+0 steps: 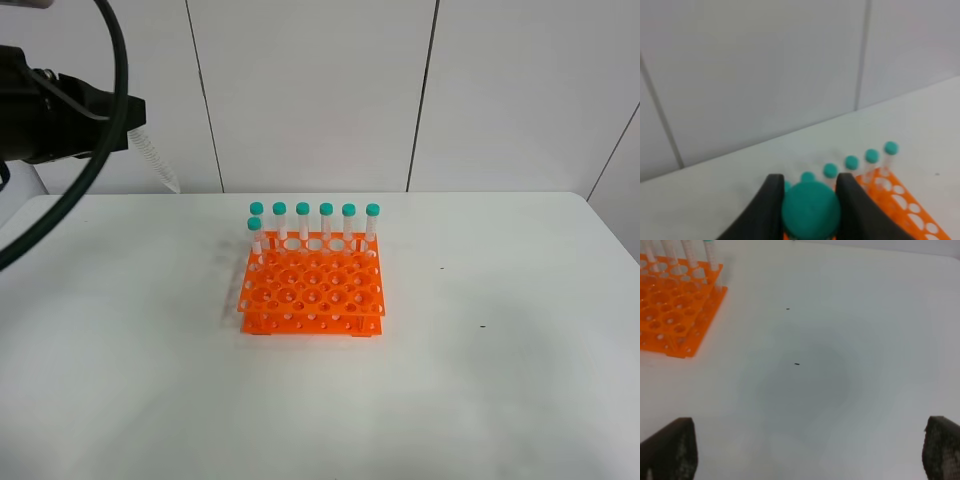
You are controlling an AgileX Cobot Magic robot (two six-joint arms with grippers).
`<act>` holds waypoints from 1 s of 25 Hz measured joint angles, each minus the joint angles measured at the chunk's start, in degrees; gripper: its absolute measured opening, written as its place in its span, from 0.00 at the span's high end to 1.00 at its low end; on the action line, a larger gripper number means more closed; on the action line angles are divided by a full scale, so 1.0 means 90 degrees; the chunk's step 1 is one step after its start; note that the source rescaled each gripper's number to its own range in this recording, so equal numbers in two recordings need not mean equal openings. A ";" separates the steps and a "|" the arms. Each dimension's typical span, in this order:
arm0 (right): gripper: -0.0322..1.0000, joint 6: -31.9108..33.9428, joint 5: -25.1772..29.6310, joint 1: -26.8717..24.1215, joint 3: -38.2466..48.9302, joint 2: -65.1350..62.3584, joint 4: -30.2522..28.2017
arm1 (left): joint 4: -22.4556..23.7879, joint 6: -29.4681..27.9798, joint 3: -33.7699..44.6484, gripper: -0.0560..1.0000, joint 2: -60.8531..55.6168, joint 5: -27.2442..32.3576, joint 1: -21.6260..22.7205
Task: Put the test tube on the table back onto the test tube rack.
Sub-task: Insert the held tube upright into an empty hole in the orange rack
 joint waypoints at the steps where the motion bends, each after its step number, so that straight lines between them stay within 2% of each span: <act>1: 0.00 0.0000 0.0000 0.0000 0.0000 0.0000 0.0000 | 0.0463 -0.0758 0.0000 0.95 0.0000 -0.0025 0.0000; 3: 0.00 0.0000 0.0000 0.0000 0.0000 0.0000 0.0000 | 0.1199 -0.1803 0.0000 0.95 0.0039 -0.0066 -0.0050; 5: 0.00 0.0000 0.0000 0.0000 0.0000 0.0000 0.0000 | 0.1650 -0.2127 0.0000 0.95 0.0150 -0.0088 -0.0217; 7: 0.00 0.0000 0.0000 0.0000 0.0000 0.0000 0.0000 | 0.1903 -0.2211 -0.0017 0.95 0.0382 -0.0091 -0.0418; 11: 0.00 0.0000 0.0000 0.0000 0.0000 0.0000 0.0000 | 0.2015 -0.2247 -0.0170 0.95 0.1098 -0.0200 -0.0764; 15: 0.00 0.0000 0.0000 0.0000 0.0000 0.0000 0.0000 | 0.2091 -0.2247 -0.0427 0.95 0.1825 -0.0846 -0.1277; 18: 0.00 0.0000 0.0000 0.0000 0.0000 0.0000 0.0000 | 0.2403 -0.2276 -0.0612 0.95 0.2374 -0.1294 -0.1599; 25: 0.00 0.0000 0.0000 0.0000 0.0000 0.0000 0.0000 | 0.2967 -0.2380 -0.1471 0.95 0.3732 -0.0877 -0.1613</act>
